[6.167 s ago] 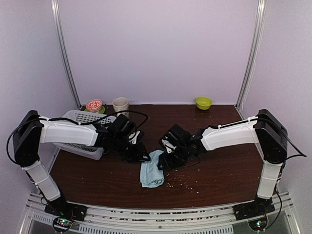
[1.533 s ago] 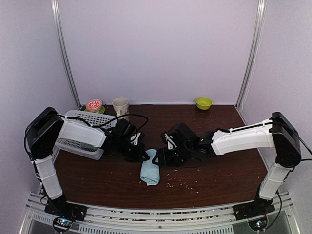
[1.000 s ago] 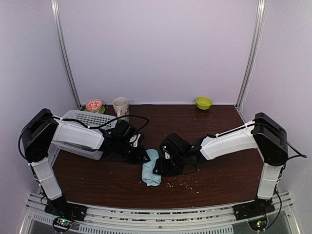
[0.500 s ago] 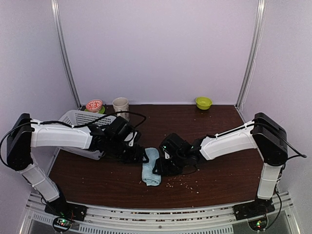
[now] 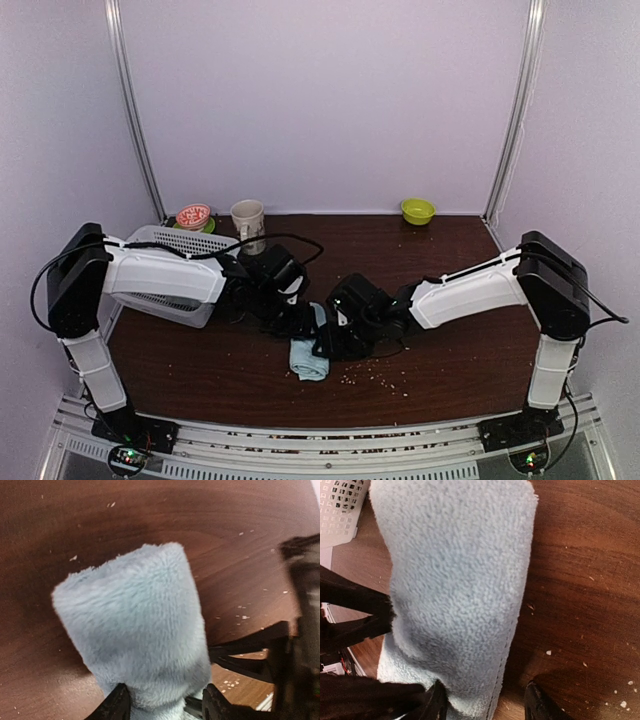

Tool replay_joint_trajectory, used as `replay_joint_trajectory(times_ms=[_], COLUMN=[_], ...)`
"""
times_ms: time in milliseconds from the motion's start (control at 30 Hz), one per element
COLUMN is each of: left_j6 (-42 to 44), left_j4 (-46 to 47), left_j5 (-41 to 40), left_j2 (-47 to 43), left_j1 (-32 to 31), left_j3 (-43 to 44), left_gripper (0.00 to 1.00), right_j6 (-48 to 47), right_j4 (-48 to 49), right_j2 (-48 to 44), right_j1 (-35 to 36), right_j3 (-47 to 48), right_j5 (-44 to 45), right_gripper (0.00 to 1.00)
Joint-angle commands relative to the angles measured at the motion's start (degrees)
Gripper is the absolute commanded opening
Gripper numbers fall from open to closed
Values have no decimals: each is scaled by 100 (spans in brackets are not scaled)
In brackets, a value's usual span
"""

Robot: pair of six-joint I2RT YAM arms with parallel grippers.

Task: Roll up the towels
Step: Adjust the towel at the center of the board.

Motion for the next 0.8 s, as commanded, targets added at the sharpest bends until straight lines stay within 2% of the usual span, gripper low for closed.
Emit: replay_joint_trajectory(times_ms=[0,200,333,567,767], left_j6=[-154,-137,42,48,-7], left_j4=[111,7,-402,-571,-744], left_j5=[-104,-180,-349,-407,-584], left_j2=[293,403,417,587,508], left_j1=[-9,-1,-1,-10,-10], left_j3=[-26,1,233,447,502], left_gripper=[51,57,64,65,64], right_j6=[88,111,27,-166,-204], right_j4=[-74,-33,-152,-108,394], right_j2=[-83,-459,-1001,-1508,-1327], right_j1=[-2,-54,-106,-113,-1], right_j3=[-258,-465,-734,-1021,-975], right_j5=[239,256,431,607,135], right_gripper=[53,55,55,55,50])
